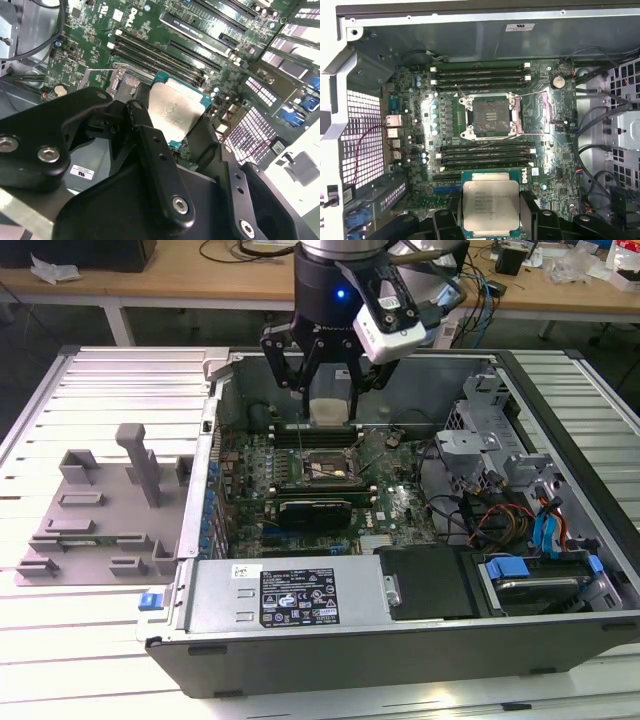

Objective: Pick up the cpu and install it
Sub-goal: 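Pick up the cpu and move it towards the insertion slot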

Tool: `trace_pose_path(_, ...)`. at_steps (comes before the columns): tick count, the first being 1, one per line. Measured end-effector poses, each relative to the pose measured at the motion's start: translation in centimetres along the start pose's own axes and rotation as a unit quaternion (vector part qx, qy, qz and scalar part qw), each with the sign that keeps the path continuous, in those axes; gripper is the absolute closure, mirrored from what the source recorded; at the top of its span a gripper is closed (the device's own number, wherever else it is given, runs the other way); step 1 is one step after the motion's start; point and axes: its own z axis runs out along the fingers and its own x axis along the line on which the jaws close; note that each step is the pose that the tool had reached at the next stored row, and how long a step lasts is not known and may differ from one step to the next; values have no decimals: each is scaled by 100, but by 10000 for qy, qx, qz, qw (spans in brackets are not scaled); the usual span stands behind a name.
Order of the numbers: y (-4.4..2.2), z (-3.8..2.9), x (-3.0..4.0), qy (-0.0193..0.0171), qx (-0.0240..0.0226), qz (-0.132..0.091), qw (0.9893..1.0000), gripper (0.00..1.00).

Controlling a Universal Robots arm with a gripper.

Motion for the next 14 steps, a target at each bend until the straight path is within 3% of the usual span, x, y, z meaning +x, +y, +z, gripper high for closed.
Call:
trace_pose_path(8, 68, 60, -10, 0, 0, -1, 10000, 45)
trace_pose_path(14, 140, 167, -4, 0, 2, -1, 10000, 45)
